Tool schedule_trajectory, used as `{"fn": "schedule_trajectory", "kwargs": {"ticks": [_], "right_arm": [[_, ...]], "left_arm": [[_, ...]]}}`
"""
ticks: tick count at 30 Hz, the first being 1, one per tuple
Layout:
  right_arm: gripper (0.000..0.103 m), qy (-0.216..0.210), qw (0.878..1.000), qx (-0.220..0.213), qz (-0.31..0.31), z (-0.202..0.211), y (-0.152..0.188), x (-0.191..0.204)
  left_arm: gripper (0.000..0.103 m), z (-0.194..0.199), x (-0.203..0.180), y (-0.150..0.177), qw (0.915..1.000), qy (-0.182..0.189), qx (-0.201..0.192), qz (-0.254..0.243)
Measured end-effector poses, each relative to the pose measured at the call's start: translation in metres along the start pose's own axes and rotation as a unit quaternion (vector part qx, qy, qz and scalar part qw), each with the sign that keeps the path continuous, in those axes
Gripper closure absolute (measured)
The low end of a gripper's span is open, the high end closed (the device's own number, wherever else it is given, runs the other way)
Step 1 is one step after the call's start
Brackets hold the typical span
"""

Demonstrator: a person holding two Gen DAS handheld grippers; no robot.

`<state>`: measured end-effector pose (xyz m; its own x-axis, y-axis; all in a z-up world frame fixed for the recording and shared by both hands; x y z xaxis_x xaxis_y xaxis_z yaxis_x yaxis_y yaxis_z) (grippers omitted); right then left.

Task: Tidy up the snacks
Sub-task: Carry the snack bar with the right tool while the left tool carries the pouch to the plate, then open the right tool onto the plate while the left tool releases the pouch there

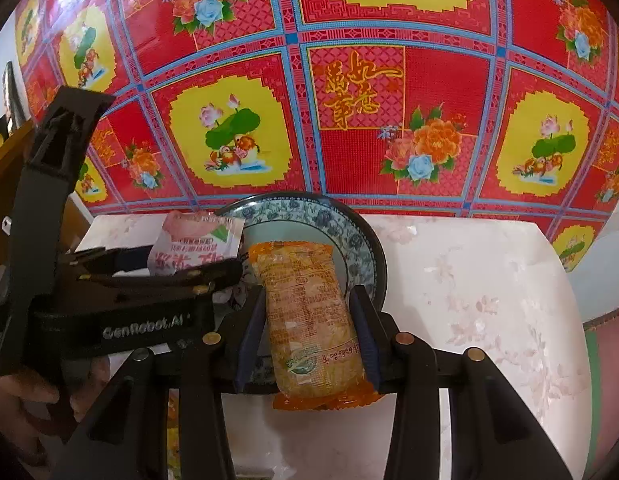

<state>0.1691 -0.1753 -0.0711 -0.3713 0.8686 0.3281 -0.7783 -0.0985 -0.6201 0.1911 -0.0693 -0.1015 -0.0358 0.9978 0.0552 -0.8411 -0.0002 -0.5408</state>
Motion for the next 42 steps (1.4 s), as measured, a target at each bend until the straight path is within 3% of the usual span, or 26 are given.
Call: {"fn": "schedule_trajectory", "kwargs": {"ticks": [24, 29, 42], "right_arm": [[0.059, -0.022, 0.999, 0.015, -0.032, -0.024, -0.014, -0.024], [0.058, -0.024, 0.999, 0.016, -0.04, -0.021, -0.013, -0.027], [0.043, -0.014, 0.999, 0.001, -0.037, -0.005, -0.016, -0.025]], "left_arm": [[0.017, -0.008, 0.002, -0.002, 0.9996, -0.013, 0.006, 0.023], [0.01, -0.001, 0.001, -0.003, 0.9995, -0.007, 0.003, 0.03], [0.009, 0.031, 0.004, -0.007, 0.9994, -0.001, -0.02, 0.028]]}}
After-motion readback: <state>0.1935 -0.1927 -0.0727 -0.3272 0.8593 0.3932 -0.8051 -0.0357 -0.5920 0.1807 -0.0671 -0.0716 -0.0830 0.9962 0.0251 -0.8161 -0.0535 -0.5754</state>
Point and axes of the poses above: each gripper's, at about its wrist camera, not at the fingertips, and z roughly against the way its jaws point, x to its left, y to its underside, the point moved 9 cm from there along -z, roughly the way its jaws point, and after that the axes turned 13 degrees about -y, right-handed, at the moved point
